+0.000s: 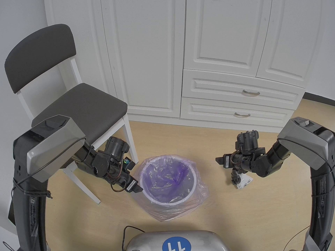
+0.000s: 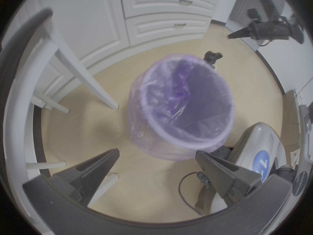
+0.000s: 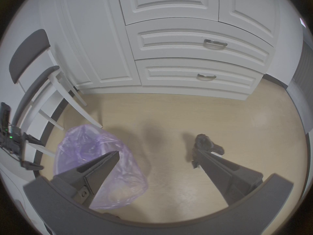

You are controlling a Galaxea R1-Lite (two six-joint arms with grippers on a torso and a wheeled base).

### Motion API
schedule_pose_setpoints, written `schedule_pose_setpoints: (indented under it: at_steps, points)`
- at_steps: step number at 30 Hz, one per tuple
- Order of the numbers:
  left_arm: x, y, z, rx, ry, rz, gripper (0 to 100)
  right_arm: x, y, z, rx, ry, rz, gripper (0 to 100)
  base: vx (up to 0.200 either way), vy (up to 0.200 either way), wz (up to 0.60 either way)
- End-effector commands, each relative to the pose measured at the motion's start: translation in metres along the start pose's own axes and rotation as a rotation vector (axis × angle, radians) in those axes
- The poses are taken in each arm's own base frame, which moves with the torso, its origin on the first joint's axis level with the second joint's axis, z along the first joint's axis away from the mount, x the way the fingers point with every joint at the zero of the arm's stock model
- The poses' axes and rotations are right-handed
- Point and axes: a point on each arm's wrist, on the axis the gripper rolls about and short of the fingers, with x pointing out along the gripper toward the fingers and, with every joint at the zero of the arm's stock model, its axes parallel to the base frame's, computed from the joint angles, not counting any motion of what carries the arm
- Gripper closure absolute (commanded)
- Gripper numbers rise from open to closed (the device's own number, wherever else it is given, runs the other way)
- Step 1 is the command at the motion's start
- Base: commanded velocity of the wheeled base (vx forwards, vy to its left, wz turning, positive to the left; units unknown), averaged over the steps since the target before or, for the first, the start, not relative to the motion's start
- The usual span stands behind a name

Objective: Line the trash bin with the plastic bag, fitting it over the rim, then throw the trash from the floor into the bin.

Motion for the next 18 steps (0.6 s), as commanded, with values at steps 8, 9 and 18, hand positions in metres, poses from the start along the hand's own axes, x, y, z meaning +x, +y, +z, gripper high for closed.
schedule_pose_setpoints:
  at_steps: [8,9,18]
  points:
    - [-0.116,-0.027,-0.023,-0.124,-0.391,0.1,0,0.043,-0.073,0.016,0.001,0.067,-0.15,0,0.0,0.0,0.0]
    - [-0.124,-0.026,-0.025,-0.147,-0.424,0.109,0,0.047,-0.074,0.022,0.003,0.069,-0.154,0,0.0,0.0,0.0]
    - [-0.192,-0.036,-0.058,-0.402,-0.704,0.119,0,0.085,-0.115,0.042,-0.072,0.132,-0.213,0,0.0,0.0,0.0]
